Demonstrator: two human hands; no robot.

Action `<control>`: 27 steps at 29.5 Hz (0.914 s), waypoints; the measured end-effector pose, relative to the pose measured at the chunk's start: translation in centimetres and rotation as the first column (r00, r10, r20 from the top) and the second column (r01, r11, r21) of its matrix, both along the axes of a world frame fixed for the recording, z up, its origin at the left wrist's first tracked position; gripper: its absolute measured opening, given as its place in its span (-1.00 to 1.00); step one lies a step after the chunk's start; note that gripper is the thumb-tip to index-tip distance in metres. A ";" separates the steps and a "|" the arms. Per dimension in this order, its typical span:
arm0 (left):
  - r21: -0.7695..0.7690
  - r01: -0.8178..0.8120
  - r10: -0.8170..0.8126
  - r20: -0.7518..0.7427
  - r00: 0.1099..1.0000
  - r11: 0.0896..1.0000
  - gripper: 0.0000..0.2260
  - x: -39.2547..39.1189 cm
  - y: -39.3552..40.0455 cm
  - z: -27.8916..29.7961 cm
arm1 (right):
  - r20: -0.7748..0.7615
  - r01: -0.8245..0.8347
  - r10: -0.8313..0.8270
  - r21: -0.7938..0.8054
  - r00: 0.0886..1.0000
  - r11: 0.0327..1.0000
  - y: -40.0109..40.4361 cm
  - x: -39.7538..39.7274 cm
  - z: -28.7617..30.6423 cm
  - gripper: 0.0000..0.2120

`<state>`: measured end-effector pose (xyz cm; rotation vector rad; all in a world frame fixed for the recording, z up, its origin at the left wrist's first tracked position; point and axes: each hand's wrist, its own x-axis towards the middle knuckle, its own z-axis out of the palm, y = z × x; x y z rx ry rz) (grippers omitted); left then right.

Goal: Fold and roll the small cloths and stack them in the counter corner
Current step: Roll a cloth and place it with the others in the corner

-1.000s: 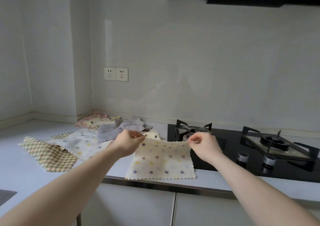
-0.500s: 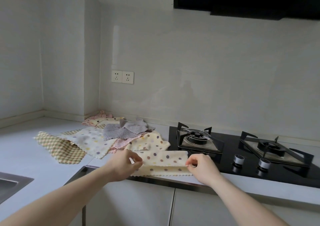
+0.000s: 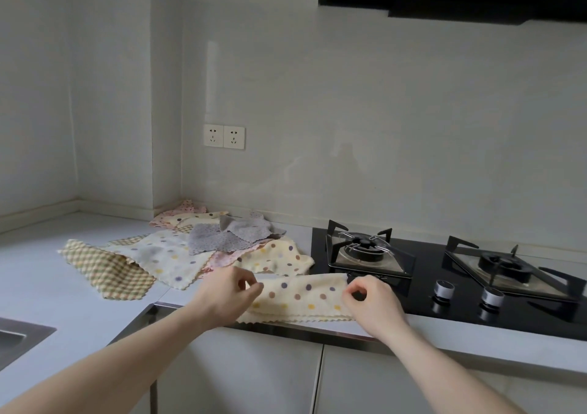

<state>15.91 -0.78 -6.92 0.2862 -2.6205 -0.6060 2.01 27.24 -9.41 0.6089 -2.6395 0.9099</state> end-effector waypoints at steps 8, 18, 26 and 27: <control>-0.183 0.196 -0.169 0.152 0.974 0.963 -0.54 -4.1 2.4 -0.5 | -0.014 -0.098 0.101 0.144 0.995 0.985 -3.0 -1.7 -1.0 -0.51; -0.259 0.337 -0.207 0.423 0.882 0.905 -0.37 -4.5 4.7 -4.5 | 0.108 -0.074 0.039 0.342 0.993 0.937 -3.6 -2.0 -2.4 -0.39; -0.247 0.303 -0.183 0.413 0.892 0.920 -0.38 -4.6 5.2 -4.3 | 0.133 0.018 -0.064 0.320 0.989 0.947 -3.9 -2.1 -2.5 -0.24; -0.206 0.294 -0.196 0.394 0.898 0.933 -0.41 -4.8 5.1 -3.8 | 0.139 0.043 -0.085 0.279 0.987 0.959 -3.9 -2.1 -2.5 -0.22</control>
